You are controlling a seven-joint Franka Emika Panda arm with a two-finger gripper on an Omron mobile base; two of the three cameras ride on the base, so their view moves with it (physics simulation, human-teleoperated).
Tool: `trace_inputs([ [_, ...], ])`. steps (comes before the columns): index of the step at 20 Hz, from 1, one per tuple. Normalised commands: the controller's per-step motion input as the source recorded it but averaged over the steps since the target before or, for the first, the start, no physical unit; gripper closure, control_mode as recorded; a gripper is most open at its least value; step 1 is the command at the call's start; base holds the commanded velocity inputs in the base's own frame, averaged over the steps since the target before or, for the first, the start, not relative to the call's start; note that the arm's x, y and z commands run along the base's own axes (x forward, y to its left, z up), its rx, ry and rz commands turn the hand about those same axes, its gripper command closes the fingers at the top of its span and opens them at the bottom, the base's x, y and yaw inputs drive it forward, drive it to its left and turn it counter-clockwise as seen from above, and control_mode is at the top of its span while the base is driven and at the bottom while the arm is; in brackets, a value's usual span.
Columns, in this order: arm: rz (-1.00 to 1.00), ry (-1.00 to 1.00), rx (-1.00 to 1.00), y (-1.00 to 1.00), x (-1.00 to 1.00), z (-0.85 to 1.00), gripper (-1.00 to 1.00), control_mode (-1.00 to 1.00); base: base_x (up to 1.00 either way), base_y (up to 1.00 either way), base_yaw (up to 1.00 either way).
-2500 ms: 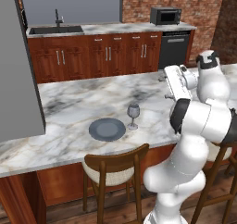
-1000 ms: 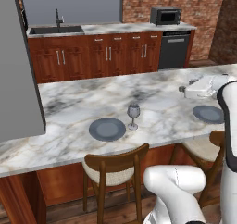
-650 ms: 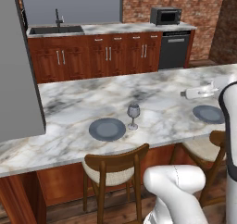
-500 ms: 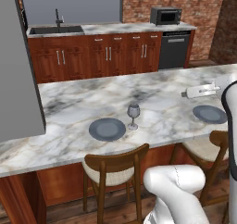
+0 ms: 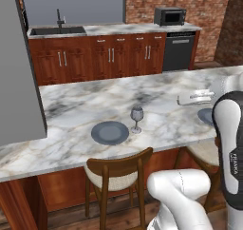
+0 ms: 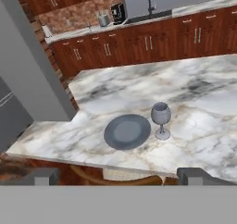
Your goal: Retrieve the wine glasses from the counter and place one next to each plate.
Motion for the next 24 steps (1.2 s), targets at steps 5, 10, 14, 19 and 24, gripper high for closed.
trace_inputs([
  [5,-0.29,-0.14,-0.17,0.1,-0.18,0.0,-1.0,-1.0,0.0,0.0,0.0],
  [10,-0.42,-0.09,-0.17,0.0,-0.03,0.0,-1.0,-1.0,0.0,0.0,0.0],
  [14,-0.35,-0.08,-0.08,0.0,-0.03,0.07,-1.0,-1.0,0.0,0.0,0.0],
  [19,-0.21,-0.19,-0.01,0.04,-0.44,0.05,-1.0,-1.0,0.0,0.0,0.0],
  [24,0.0,0.0,0.0,0.0,0.0,0.0,-1.0,1.0,-1.0,0.0,0.0],
])
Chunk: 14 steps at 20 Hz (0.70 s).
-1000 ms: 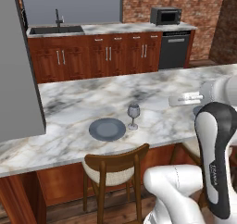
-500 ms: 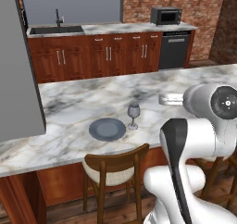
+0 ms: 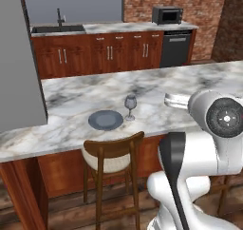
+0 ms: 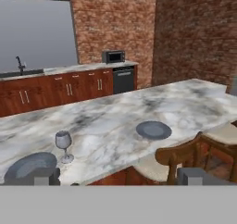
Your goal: Retrieve the wine glasses from the counter and place one next to each plate.
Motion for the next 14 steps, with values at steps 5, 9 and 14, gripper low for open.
trace_inputs([
  [5,0.0,0.0,0.0,0.0,0.0,0.0,-1.0,1.0,-1.0,0.07,0.18],
  [9,0.0,0.0,0.0,0.0,0.0,0.0,-1.0,1.0,-1.0,0.64,0.24],
  [14,0.0,0.0,0.0,0.0,0.0,0.0,-1.0,1.0,-0.82,1.0,0.26],
])
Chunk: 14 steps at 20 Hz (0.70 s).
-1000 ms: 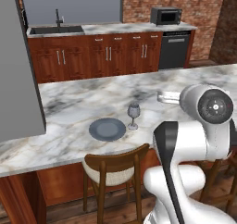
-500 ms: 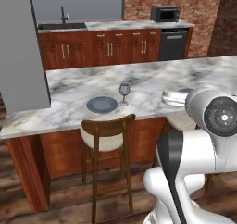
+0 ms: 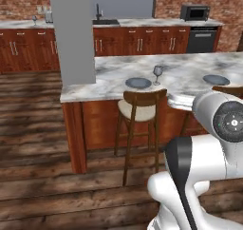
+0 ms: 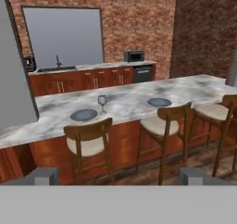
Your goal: Retrieve the wine glasses from the counter and place one next to each plate.
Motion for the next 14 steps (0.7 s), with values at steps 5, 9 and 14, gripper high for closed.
trace_inputs([
  [5,0.0,0.0,0.0,0.0,0.0,0.0,-1.0,1.0,0.27,1.0,0.07],
  [9,0.0,0.0,0.0,0.0,0.0,0.0,-1.0,1.0,0.46,1.0,0.0],
  [14,0.0,0.0,0.0,0.0,0.0,0.0,-1.0,1.0,0.71,1.0,0.0],
])
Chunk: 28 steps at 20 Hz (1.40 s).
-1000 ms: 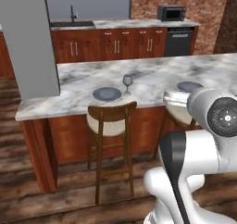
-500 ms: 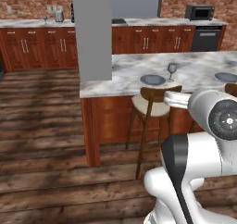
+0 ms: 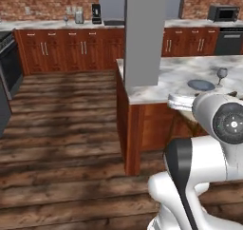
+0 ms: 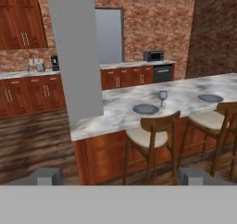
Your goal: Retrieve the wine glasses from the counter and place one next to each plate.
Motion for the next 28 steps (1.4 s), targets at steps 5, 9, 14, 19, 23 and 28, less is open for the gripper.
trace_inputs([
  [5,0.0,0.0,0.0,0.0,0.0,0.0,-1.0,1.0,0.98,1.0,0.0],
  [9,0.0,0.0,0.0,0.0,0.0,0.0,-1.0,1.0,1.0,0.99,0.0],
  [14,0.0,0.0,0.0,0.0,0.0,0.0,-1.0,1.0,1.0,0.82,0.0],
  [19,0.0,0.0,0.0,0.0,0.0,0.0,-1.0,1.0,1.0,0.75,0.0],
  [23,0.0,0.0,0.0,0.0,0.0,0.0,-1.0,1.0,1.0,0.05,-0.01],
  [28,0.0,0.0,0.0,0.0,0.0,0.0,-1.0,1.0,1.0,-0.09,-0.08],
])
